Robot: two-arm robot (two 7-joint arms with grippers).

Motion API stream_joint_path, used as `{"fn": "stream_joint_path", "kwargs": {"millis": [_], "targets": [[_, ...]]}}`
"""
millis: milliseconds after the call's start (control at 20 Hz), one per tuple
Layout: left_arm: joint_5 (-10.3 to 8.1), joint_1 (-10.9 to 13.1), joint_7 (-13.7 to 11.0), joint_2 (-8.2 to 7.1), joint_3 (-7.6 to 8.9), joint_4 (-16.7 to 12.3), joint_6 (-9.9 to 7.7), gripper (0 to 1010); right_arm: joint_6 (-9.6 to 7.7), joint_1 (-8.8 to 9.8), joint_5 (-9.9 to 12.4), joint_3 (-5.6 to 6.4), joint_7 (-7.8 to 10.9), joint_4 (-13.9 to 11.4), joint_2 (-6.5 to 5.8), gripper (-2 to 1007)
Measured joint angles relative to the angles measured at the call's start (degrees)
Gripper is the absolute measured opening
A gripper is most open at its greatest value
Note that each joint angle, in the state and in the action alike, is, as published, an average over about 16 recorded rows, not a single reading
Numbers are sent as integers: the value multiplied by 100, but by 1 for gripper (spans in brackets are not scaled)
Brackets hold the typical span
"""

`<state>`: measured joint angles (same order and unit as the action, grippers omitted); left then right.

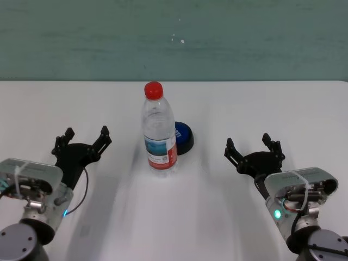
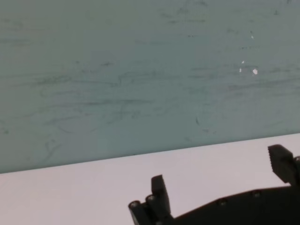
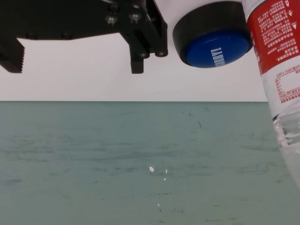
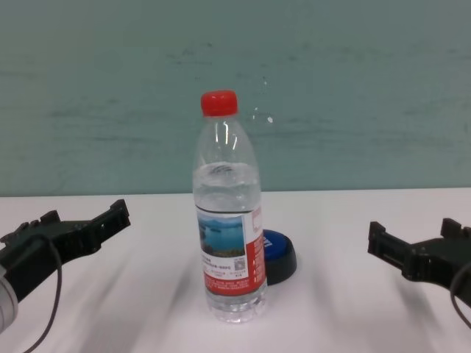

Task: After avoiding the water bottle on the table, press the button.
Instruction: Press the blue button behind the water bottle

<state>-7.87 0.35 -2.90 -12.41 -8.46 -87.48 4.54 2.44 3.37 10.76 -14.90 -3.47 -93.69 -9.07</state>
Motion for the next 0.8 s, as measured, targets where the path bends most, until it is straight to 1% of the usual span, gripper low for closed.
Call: {"fn": "stream_joint_path", "kwargs": {"millis": [800], "targets": [[2, 3, -4, 2, 1, 0, -7, 1000, 0, 0, 0, 0, 0, 0, 0, 1004]]}}
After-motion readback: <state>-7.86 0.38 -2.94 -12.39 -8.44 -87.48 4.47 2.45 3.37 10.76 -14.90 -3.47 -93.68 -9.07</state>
